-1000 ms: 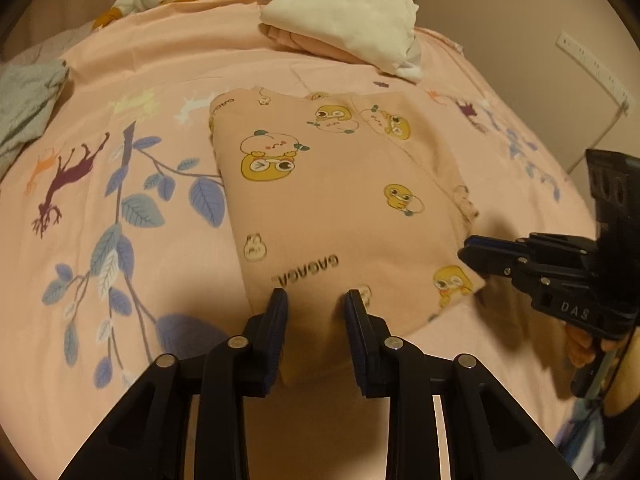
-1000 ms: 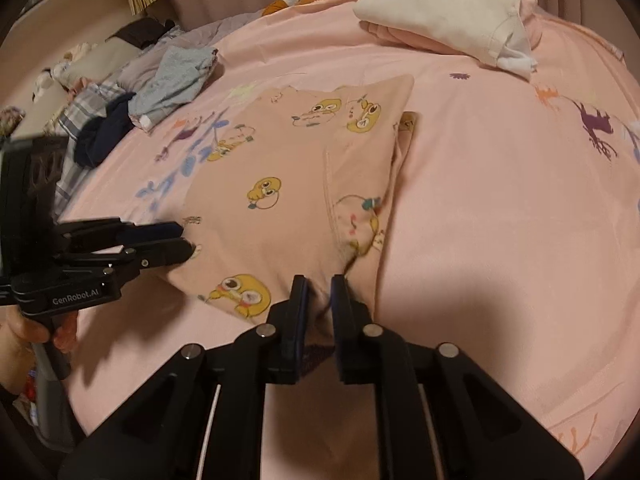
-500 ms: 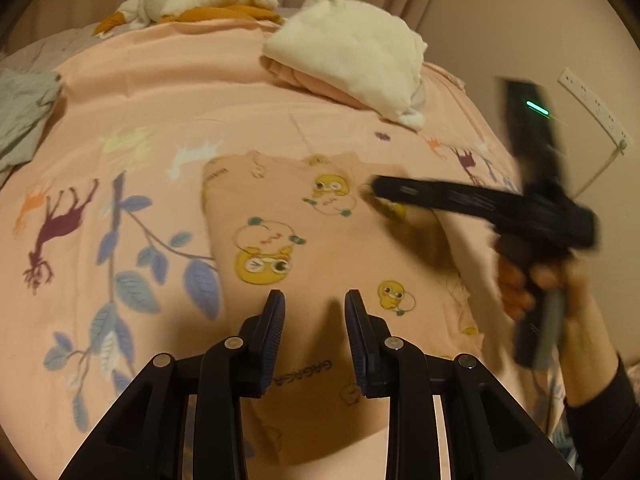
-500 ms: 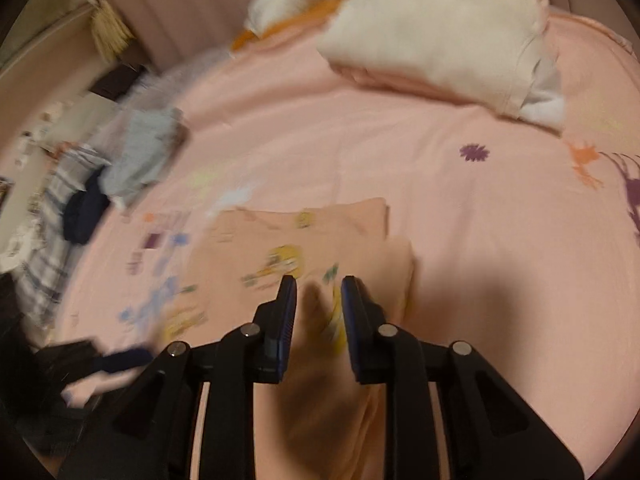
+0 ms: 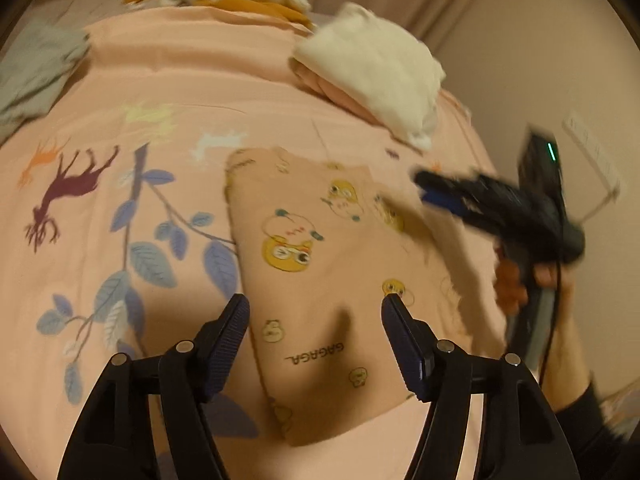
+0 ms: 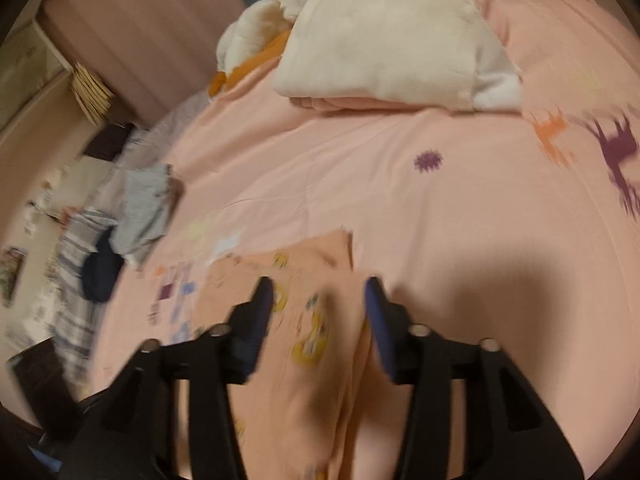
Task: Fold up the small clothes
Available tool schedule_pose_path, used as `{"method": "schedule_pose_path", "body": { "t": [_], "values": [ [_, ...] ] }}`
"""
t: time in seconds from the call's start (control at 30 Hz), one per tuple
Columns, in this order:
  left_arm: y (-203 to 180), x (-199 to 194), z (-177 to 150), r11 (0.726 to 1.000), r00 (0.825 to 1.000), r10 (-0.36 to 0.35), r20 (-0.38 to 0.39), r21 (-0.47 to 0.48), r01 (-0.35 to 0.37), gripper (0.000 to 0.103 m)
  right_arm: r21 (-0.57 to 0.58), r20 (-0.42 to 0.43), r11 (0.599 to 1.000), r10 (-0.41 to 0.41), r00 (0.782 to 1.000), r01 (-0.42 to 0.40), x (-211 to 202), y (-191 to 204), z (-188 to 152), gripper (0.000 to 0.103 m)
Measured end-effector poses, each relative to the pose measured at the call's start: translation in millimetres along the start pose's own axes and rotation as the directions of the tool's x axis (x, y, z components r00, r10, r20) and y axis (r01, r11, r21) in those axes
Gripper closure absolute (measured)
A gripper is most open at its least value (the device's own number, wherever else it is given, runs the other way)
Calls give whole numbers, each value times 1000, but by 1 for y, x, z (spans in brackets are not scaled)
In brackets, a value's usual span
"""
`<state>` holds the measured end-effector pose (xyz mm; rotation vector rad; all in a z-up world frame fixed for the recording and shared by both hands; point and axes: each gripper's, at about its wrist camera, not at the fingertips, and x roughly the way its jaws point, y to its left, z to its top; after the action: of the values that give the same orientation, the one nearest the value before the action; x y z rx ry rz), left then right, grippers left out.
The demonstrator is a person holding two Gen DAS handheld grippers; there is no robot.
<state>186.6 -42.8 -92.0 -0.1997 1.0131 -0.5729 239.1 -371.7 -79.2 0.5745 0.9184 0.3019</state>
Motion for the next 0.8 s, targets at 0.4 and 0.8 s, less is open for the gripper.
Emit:
{"method": "schedule_pose_path", "body": {
  "t": [0.4,0.8],
  "values": [
    [46,34,1,921,959,-266,-100,-320,222,36,248,-166,953,218,962,-173,-16,-31,-70,41],
    [47,54,13,916,951,-286,-117,-326,235,36,211,-221,959,237,946,-191,33,-3,-61,47]
  ]
}}
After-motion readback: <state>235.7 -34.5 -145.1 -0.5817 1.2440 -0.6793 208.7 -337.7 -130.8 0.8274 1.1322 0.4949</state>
